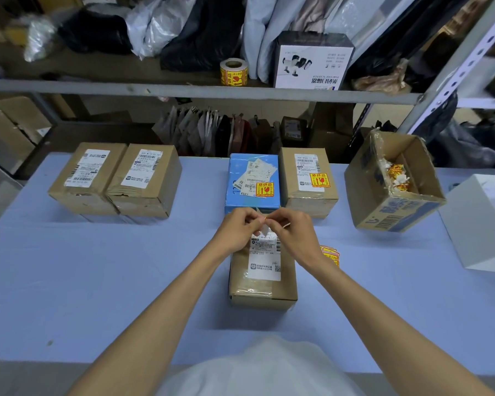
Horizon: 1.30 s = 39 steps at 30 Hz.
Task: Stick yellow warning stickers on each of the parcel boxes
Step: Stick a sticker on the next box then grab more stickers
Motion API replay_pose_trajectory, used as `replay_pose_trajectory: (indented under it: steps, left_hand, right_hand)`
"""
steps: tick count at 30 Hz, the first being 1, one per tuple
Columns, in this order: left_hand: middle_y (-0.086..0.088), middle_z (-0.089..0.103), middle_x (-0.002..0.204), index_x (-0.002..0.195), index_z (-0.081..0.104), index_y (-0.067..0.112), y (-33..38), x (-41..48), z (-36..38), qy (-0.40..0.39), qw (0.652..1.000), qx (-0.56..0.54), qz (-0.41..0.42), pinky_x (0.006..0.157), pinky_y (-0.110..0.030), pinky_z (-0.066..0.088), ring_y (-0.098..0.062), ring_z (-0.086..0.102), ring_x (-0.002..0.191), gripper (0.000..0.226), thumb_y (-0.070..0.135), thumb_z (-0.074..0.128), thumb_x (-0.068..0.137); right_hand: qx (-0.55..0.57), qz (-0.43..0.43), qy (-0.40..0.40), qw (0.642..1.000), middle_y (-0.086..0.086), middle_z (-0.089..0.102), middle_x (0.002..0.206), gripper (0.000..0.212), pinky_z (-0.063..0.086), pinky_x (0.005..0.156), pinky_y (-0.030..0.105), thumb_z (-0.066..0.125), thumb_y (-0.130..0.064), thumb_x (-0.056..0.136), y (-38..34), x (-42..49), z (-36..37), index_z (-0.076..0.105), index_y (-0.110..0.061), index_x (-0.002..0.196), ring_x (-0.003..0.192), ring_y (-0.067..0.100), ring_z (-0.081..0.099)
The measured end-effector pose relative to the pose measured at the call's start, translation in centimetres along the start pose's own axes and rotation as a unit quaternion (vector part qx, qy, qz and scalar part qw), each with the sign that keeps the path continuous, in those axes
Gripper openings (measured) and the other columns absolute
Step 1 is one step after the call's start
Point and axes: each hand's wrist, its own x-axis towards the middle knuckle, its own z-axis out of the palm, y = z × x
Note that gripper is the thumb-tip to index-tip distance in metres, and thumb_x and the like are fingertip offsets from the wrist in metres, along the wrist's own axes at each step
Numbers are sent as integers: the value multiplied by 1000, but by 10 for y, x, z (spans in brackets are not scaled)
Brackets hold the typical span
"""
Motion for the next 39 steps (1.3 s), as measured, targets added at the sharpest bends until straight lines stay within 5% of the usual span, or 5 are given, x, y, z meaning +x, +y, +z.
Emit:
replay_pose_trajectory:
  steps: [21,29,39]
  left_hand:
    - [0,68,89,101,65,14,3,14,3,-8,1000,18,5,78,-24,52,-10,65,81,14,24,57,95]
    - [3,67,83,99,65,14,6,14,1,-1,1000,22,11,68,-14,48,-7,64,78,14,23,57,95]
    - [-1,68,91,99,63,16,7,12,3,15,996,71,43,79,-29,54,-14,65,86,17,29,53,96]
  right_hand:
    - [22,38,-11,999,1,73,77,15,57,69,34,63,-16,87,5,11,-5,74,-8,92,71,12,68]
    - [36,35,-17,999,-1,72,75,12,52,64,19,71,-20,85,1,11,-8,75,-11,90,66,6,67]
    - [69,59,-30,995,3,73,77,14,57,66,27,61,-16,90,-1,13,-10,73,-9,89,67,12,69]
